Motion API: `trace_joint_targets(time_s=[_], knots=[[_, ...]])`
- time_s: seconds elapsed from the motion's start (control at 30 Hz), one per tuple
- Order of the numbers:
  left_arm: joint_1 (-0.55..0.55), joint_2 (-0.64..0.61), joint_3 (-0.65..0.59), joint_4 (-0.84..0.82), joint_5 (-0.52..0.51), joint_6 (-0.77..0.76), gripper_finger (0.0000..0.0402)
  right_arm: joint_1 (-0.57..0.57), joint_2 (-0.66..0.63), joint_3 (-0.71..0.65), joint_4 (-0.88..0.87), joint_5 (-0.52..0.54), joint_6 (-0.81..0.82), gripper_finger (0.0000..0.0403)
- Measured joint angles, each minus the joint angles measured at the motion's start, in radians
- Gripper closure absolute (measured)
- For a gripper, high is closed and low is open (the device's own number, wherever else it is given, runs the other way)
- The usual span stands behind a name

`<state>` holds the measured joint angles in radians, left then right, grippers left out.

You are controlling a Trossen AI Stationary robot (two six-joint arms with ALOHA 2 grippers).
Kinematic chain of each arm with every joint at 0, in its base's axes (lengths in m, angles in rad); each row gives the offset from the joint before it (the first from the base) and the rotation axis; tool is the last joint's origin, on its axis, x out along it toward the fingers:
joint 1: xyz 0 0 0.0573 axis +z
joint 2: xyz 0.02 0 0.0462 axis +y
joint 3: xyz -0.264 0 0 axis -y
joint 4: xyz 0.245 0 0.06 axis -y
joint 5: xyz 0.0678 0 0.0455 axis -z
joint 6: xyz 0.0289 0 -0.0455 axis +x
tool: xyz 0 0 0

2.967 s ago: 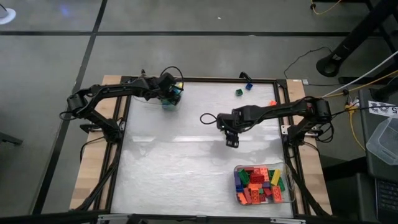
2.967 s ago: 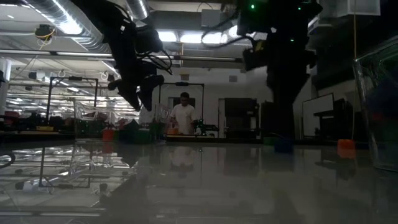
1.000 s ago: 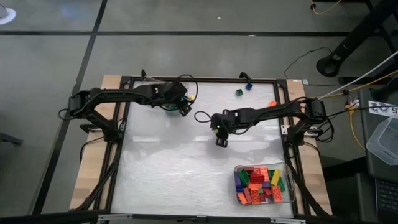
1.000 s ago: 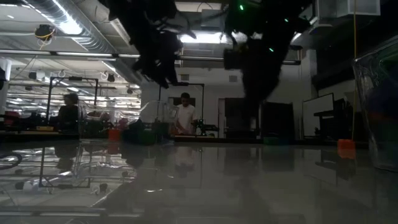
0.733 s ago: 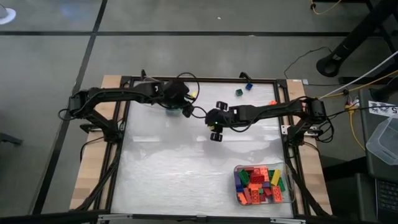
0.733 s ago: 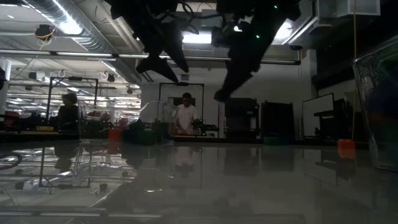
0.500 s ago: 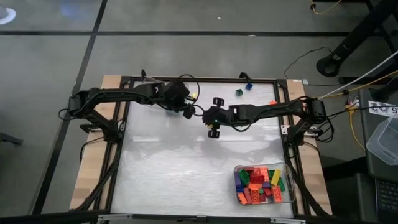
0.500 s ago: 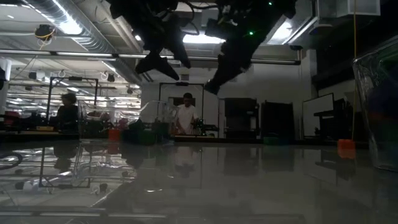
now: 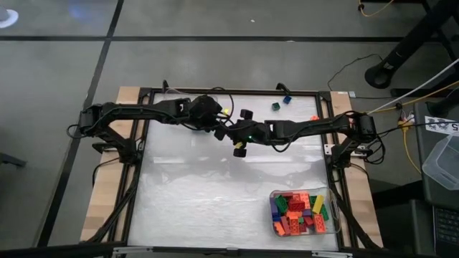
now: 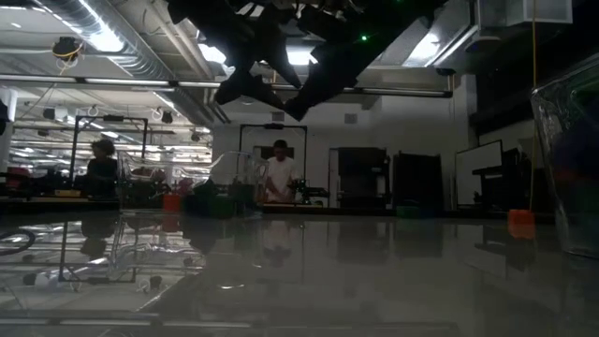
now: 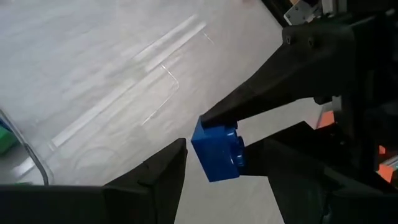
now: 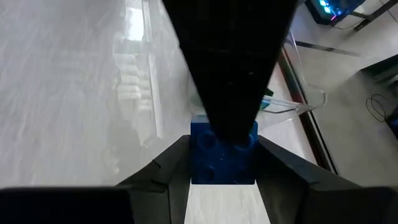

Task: Sort blocks by size
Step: Put the square blue game piece into the top transparent bin

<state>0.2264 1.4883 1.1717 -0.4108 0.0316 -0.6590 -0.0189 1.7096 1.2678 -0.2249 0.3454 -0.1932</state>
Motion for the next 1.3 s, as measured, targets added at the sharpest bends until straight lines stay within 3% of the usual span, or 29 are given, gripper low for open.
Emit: trace_joint_targets(time_s=[0.57,0.67,0.87,1.13,1.3], knots=[[0.0,0.001,0.0,0.0,-0.002,0.016,0.0205,0.0,-0.001,0.0,0.103,-0.024,0.0,0.0244],[0.0,0.001,0.0,0.0,-0.002,0.038,0.0229,0.0,-0.001,0.0,0.104,-0.024,0.0,0.0244],[0.002,0.001,0.0,0.002,-0.001,0.031,0.0319,0.0,-0.001,0.0,0.103,-0.021,0.001,0.0244],[0.003,0.001,0.001,0.005,-0.005,0.046,0.0319,0.0,-0.001,0.0,0.1,0.017,0.002,0.0241],[0.028,0.001,0.001,-0.006,-0.003,0.07,0.0319,0.0,-0.001,0.0,0.091,0.053,0.01,0.0201]])
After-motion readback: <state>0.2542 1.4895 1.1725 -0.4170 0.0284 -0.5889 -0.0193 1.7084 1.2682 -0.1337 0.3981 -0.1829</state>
